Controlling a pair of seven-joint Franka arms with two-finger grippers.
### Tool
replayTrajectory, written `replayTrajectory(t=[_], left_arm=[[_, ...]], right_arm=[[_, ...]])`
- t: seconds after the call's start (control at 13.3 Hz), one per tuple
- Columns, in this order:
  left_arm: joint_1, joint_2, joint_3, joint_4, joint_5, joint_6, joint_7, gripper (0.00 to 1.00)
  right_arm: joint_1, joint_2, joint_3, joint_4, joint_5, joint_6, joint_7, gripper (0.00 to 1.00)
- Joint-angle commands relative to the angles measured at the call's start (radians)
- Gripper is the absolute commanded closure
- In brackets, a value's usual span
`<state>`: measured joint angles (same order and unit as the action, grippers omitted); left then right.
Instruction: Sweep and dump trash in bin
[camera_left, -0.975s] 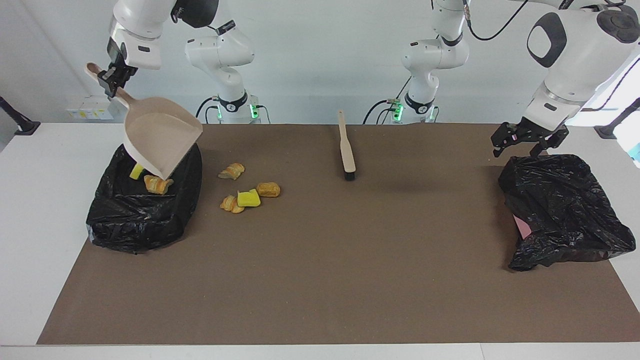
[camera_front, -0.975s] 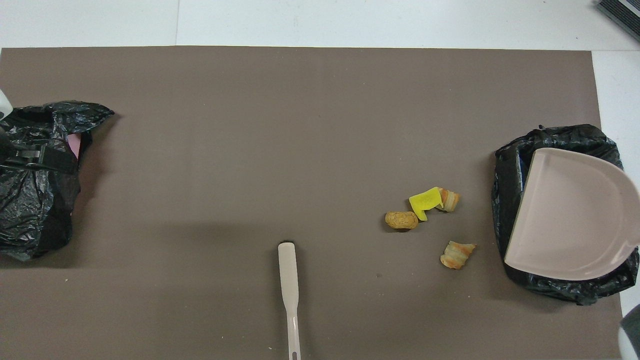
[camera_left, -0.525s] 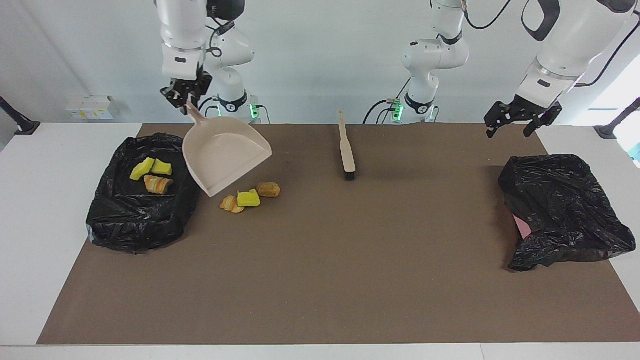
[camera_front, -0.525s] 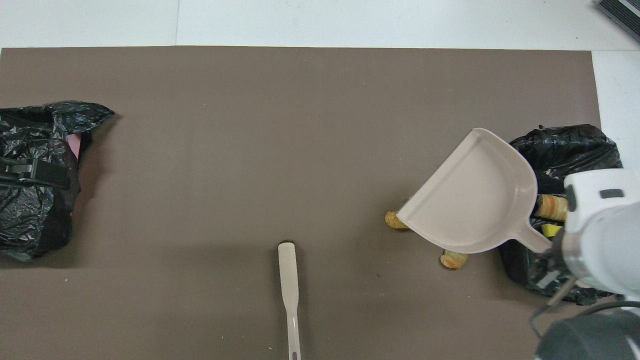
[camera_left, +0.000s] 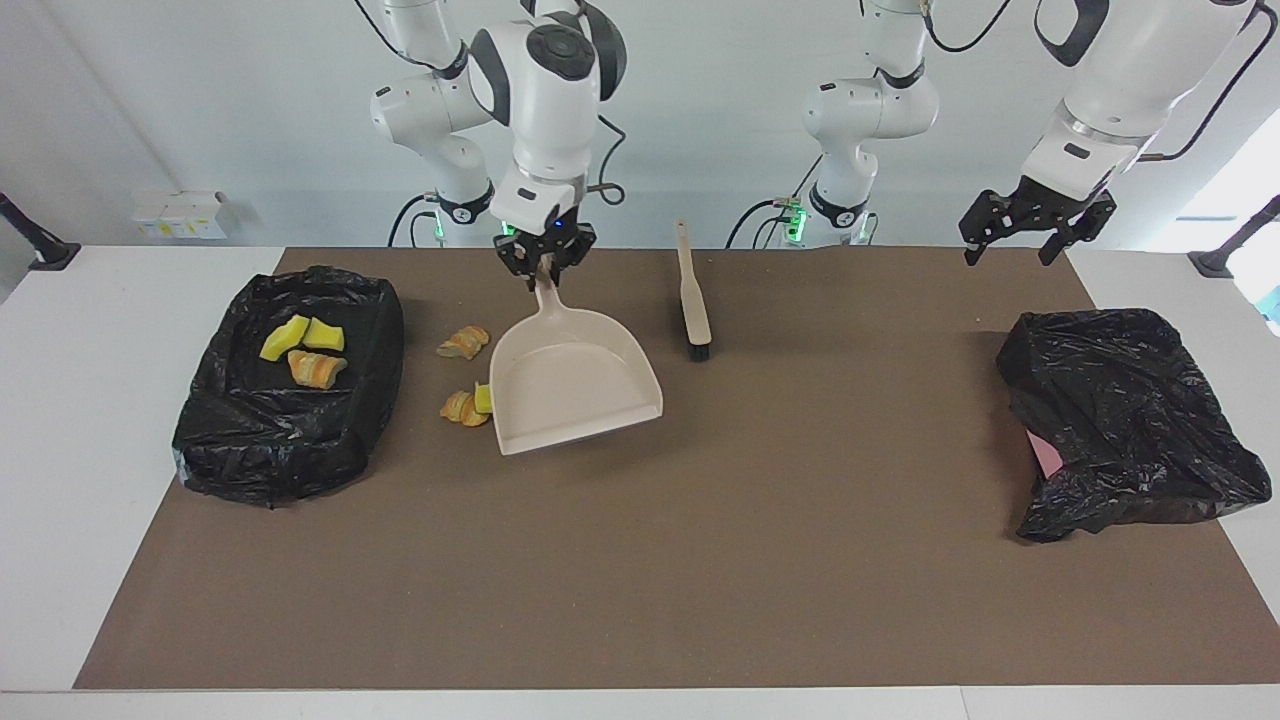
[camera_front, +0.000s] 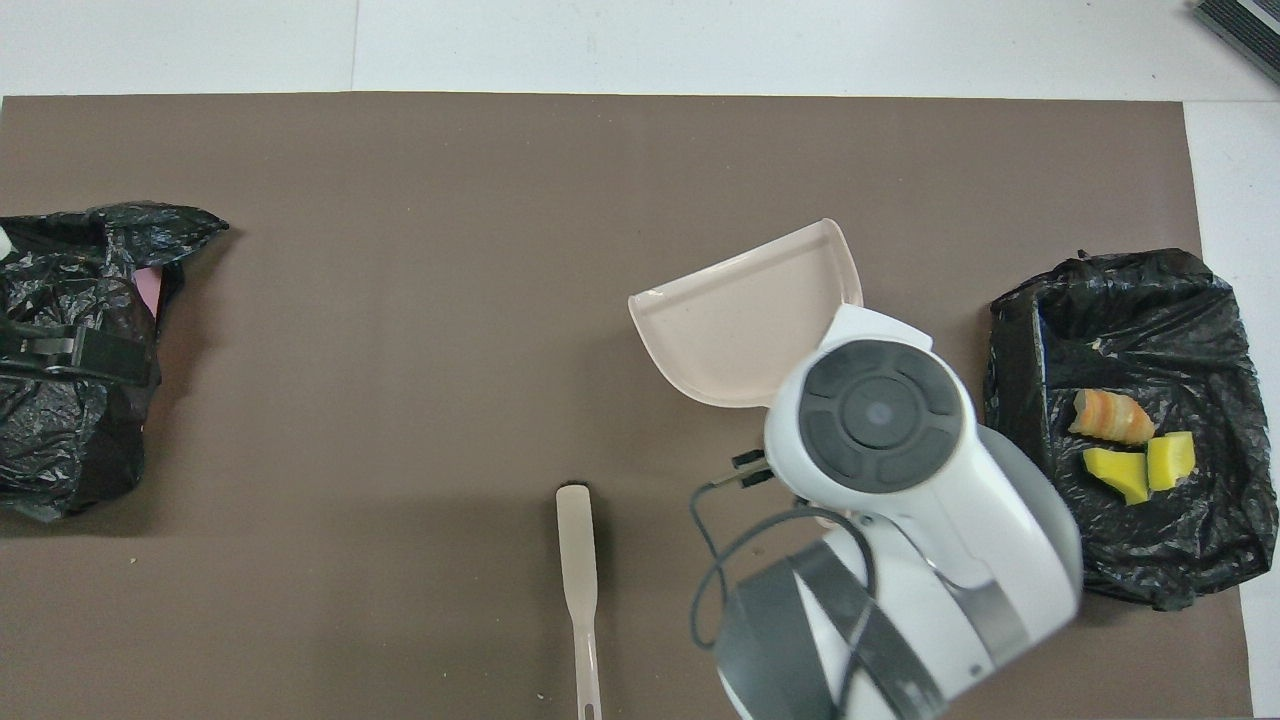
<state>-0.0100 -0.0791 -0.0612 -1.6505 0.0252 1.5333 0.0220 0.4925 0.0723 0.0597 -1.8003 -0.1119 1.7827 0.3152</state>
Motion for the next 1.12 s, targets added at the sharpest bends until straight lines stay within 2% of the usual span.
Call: replayTrajectory(t=[0.0, 0.15, 0.3, 0.45, 0.6, 0.67, 0.75, 0.82, 0.9, 0.97, 1.05], left_arm=[[-0.027, 0.005, 0.008, 0.011, -0.002, -0.013, -0.01, 0.0], [-0.033, 0.015, 0.008, 0.02, 0.005, -0.001, -0.008, 0.0], [-0.031, 0.028, 0.008, 0.034, 0.004, 0.01, -0.008, 0.0], [-0.028, 0.06, 0.008, 0.082, 0.006, -0.007, -0.008, 0.0], [-0.025, 0.084, 0.008, 0.123, 0.004, -0.022, -0.008, 0.0], [-0.028, 0.076, 0.008, 0.112, -0.005, -0.006, -0.01, 0.0], [-0.027, 0.076, 0.008, 0.106, -0.005, -0.002, -0.01, 0.0], [-0.025, 0.073, 0.008, 0.092, -0.007, 0.002, -0.01, 0.0], [-0.024, 0.065, 0.008, 0.072, -0.007, 0.016, -0.01, 0.0], [-0.022, 0.065, 0.008, 0.071, -0.007, 0.018, -0.008, 0.0], [-0.022, 0.064, 0.008, 0.069, -0.007, 0.016, -0.008, 0.0]], right_arm=[[0.012, 0.222, -0.006, 0.247, 0.047, 0.026, 0.091, 1.0], [0.05, 0.366, -0.006, 0.387, 0.047, 0.04, 0.201, 1.0], [0.101, 0.481, -0.006, 0.485, 0.073, 0.114, 0.338, 1.0], [0.126, 0.532, -0.008, 0.49, 0.098, 0.211, 0.38, 1.0], [0.135, 0.556, -0.008, 0.487, 0.098, 0.233, 0.384, 1.0], [0.135, 0.561, -0.006, 0.468, 0.103, 0.265, 0.386, 0.88], [0.136, 0.558, -0.006, 0.446, 0.107, 0.306, 0.386, 0.82], [0.136, 0.558, -0.008, 0.446, 0.098, 0.299, 0.386, 0.75], [0.136, 0.554, -0.006, 0.446, 0.089, 0.303, 0.375, 0.48], [0.142, 0.551, -0.008, 0.438, 0.086, 0.311, 0.372, 0.0], [0.156, 0.546, -0.008, 0.423, 0.08, 0.317, 0.364, 0.0]])
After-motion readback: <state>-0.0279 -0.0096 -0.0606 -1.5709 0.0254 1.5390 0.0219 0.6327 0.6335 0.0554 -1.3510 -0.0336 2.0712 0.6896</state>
